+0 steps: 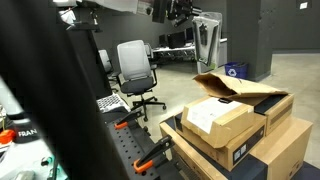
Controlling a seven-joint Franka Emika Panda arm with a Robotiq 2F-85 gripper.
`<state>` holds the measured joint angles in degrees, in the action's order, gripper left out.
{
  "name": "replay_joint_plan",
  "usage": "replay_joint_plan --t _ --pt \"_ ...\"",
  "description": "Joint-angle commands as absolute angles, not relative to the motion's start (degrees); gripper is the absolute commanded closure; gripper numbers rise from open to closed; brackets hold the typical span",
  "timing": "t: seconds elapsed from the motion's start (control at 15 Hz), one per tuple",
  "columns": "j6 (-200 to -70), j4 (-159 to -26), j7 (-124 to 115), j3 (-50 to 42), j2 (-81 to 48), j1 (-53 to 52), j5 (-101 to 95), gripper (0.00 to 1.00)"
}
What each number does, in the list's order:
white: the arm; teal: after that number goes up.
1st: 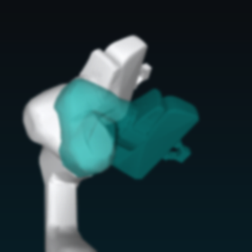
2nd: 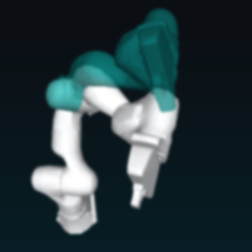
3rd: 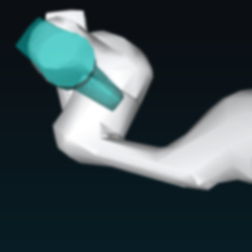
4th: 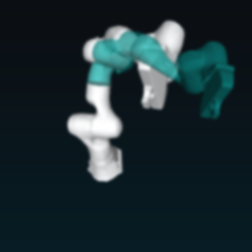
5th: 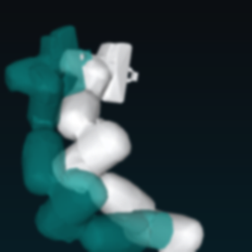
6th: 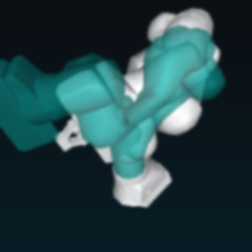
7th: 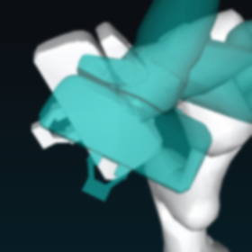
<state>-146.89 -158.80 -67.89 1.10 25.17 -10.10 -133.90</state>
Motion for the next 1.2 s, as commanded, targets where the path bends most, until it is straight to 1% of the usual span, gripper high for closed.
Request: replay_joint_plan --t 0.0,0.33,1.13 --pt "-146.3 -159.0 -68.1 1.8 26.7 -9.6 -133.3 1.0" --pt "-146.3 -159.0 -67.8 1.9 26.8 -9.6 -133.0 1.0" --pt "-146.4 -159.6 -67.5 1.5 22.4 -9.6 -131.7 1.0"
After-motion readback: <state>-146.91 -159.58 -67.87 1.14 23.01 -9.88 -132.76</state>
